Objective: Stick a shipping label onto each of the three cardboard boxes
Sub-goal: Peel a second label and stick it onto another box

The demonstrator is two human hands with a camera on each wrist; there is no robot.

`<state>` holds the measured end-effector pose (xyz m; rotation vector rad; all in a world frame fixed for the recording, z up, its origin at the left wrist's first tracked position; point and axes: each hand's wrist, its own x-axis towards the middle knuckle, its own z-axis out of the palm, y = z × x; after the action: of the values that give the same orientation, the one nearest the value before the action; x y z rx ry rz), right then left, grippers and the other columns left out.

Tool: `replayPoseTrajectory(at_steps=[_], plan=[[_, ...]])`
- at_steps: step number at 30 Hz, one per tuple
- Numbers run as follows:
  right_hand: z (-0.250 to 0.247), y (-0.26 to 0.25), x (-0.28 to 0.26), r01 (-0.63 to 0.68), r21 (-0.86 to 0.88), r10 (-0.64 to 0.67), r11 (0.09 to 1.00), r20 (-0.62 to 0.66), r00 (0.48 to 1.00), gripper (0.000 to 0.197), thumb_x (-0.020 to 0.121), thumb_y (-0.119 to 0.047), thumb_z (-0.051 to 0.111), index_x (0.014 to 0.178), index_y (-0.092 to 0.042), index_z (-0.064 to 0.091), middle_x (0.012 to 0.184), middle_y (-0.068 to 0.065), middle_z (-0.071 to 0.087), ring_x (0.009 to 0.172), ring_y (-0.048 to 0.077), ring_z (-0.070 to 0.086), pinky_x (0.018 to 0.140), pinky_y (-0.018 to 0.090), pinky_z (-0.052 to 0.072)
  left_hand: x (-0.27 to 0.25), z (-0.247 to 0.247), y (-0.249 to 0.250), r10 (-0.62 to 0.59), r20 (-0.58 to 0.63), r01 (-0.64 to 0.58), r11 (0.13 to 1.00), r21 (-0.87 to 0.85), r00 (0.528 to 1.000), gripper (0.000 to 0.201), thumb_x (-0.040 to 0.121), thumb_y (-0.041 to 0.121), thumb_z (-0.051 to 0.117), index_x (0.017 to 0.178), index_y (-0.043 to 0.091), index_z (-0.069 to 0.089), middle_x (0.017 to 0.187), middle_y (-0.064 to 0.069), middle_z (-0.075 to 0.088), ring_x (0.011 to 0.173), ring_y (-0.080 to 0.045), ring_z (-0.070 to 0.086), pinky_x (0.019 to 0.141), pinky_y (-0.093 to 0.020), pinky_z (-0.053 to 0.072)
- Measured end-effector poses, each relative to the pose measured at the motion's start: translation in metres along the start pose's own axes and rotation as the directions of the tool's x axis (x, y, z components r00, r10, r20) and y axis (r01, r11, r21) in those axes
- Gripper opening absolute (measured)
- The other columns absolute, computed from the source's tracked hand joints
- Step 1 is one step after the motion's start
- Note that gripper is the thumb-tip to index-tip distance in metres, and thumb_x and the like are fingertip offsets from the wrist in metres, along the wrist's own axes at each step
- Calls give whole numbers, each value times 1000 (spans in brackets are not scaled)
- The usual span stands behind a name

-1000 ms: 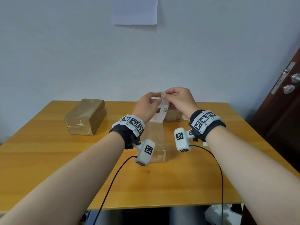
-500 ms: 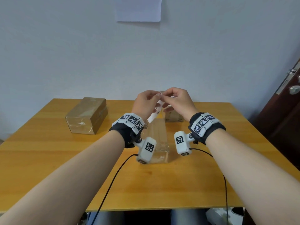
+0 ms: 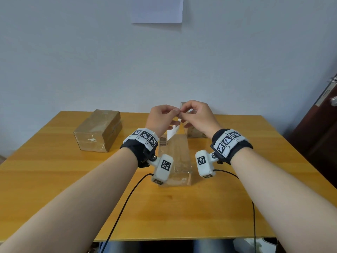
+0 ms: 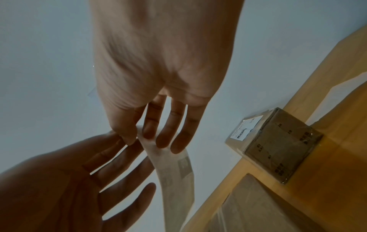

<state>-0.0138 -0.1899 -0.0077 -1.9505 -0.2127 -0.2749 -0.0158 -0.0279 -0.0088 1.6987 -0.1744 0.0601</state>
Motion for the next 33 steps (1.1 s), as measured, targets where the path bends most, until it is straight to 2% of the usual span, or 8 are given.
replayPoseTrajectory(at_steps=[3,6,9,13,16,20,28,33], plan=[[0,1,0,-2,37,2,999,7,1000,12,88,-16,82,94,-17,72,96,10,74,88,34,74,73,49,66,1,-2,1,-4,1,4,1000,-10,1000,17,98,22,62,100,11,74,92,-2,79,81,-20,78,79,-40,63],[-1,2,2,-53,88,51,995,21,998,13,87,-14,82,95,-18,73,94,5,77,88,29,75,78,51,65,2,-3,1,-17,2,17,999,-32,1000,21,100,25,61,98,9,74,91,-3,79,78,-21,78,76,-42,64],[-2,3,3,-118,171,103,978,89,991,13,89,-18,81,99,-16,73,96,6,79,88,24,75,83,50,64,4,-5,0,-31,-13,30,999,-45,999,25,100,28,62,95,8,75,90,-4,80,80,-24,77,73,-40,65],[-1,1,2,-136,230,117,964,96,989,27,91,-31,79,103,-7,75,92,5,79,88,22,74,79,43,63,5,-5,-1,-36,-3,36,998,-52,999,24,98,26,66,97,4,75,93,-7,79,85,-24,77,74,-40,65],[1,0,3,-128,221,116,967,70,991,26,90,-32,80,101,-9,76,91,5,79,87,22,74,77,43,64,5,-5,-2,-27,1,27,998,-48,1000,23,97,25,67,96,4,74,94,-10,78,79,-19,75,76,-41,65],[2,0,3,-116,207,101,971,81,992,18,93,-28,78,97,-10,75,90,5,79,84,22,74,72,41,63,6,-6,-3,-24,-12,24,999,-42,1000,22,97,22,67,98,2,75,95,-12,78,80,-19,73,78,-42,65],[5,0,2,-119,232,100,965,91,991,20,98,-19,71,104,-1,75,89,6,77,82,23,74,69,39,63,7,-10,-4,-17,-10,17,998,-63,1000,25,99,26,65,95,5,77,92,-9,79,91,-31,76,81,-45,64],[6,-2,1,-108,219,95,970,70,993,17,99,-16,69,105,-1,75,90,8,78,82,21,75,68,37,64,5,-11,-1,-29,1,29,997,-71,1000,29,97,34,66,95,9,79,89,-4,80,85,-22,78,77,-36,65]])
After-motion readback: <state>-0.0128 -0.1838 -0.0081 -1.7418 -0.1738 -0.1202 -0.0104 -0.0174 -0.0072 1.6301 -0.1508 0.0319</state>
